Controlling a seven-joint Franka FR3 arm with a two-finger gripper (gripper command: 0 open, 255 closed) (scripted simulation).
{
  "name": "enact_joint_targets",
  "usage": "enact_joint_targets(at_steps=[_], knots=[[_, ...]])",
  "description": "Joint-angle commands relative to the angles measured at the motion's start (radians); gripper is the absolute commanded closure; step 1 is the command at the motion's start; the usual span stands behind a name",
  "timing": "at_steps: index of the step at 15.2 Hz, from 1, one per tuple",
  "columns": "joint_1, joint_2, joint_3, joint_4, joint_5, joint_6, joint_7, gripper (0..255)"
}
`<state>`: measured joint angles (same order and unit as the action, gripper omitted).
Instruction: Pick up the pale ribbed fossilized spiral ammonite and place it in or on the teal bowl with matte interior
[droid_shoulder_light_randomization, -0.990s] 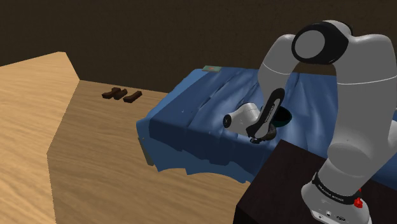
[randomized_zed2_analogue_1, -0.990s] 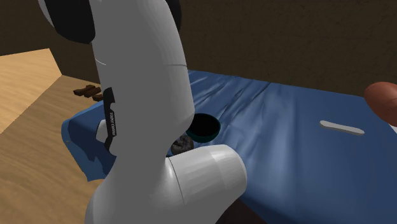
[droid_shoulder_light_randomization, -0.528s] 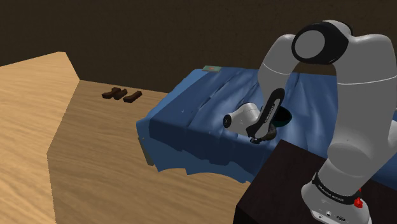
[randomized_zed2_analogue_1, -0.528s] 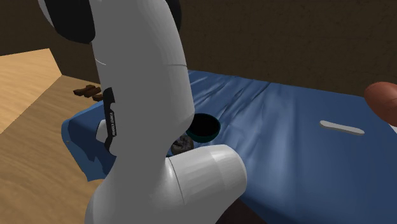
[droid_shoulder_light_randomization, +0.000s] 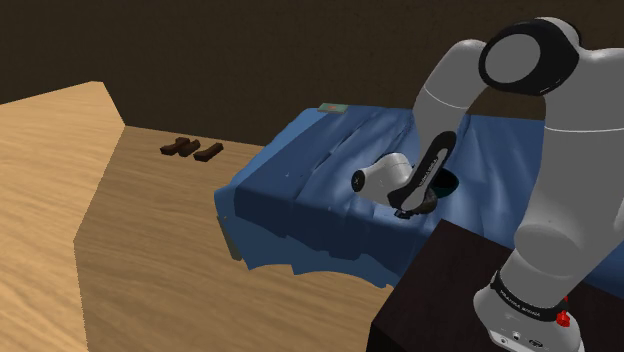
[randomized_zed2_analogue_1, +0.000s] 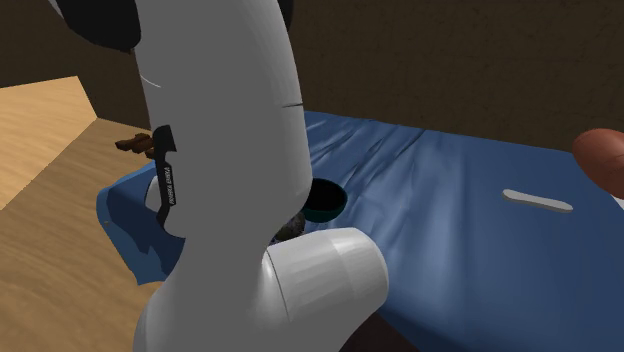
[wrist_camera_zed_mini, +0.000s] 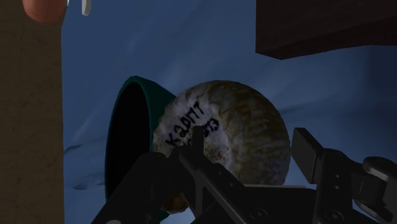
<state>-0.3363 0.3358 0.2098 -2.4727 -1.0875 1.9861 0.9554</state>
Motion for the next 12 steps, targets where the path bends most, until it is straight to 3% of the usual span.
enact_joint_targets(at_steps=[1,12], knots=[[-0.001,-0.032,0.006,-0.009,0.017,-0.009,-0.022,255],[-0.006,-0.202,0.028,-0.049,0.101,-0.057,-0.149,255]])
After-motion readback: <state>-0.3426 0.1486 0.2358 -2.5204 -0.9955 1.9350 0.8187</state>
